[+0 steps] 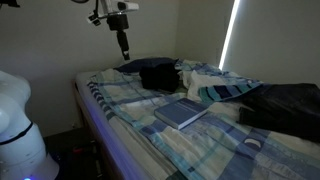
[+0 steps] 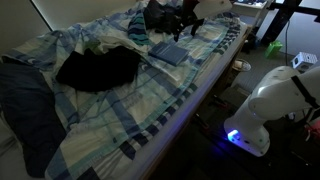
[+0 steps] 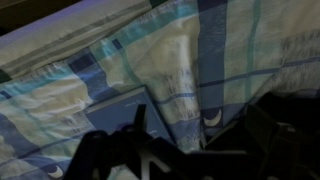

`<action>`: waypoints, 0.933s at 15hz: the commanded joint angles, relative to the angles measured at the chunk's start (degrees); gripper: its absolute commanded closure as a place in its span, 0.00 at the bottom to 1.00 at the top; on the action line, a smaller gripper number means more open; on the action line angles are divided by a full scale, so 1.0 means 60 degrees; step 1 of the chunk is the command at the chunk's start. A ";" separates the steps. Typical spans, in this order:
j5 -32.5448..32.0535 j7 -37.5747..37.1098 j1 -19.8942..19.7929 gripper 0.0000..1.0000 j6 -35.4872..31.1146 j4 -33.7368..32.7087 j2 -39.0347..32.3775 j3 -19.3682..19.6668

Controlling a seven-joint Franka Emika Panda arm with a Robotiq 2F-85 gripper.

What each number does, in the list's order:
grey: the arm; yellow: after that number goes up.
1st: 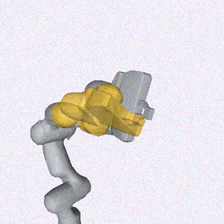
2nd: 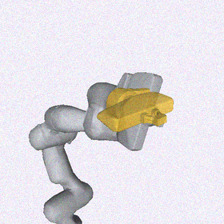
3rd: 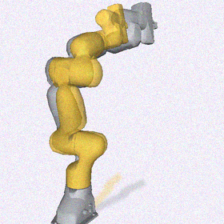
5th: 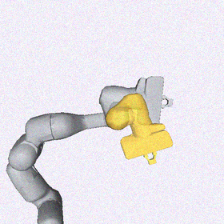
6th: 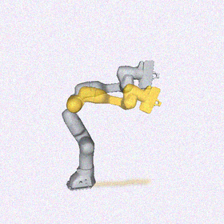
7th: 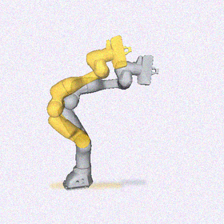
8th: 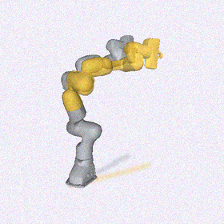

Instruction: Open the book on the bed

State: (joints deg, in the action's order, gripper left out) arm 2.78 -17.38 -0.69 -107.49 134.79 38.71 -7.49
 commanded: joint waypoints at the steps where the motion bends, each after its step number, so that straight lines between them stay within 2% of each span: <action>1: -0.0009 -0.0004 0.0011 0.00 0.0020 -0.0019 0.0008 0.0005; 9: -0.0261 -0.0580 -0.0147 0.00 0.0421 -0.0083 -0.0088 -0.0296; 14: -0.0515 -0.0298 -0.0331 0.00 -0.0017 -0.0143 -0.0800 0.0050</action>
State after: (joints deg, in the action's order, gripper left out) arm 1.06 -19.45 -1.41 -106.25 134.82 37.11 -8.10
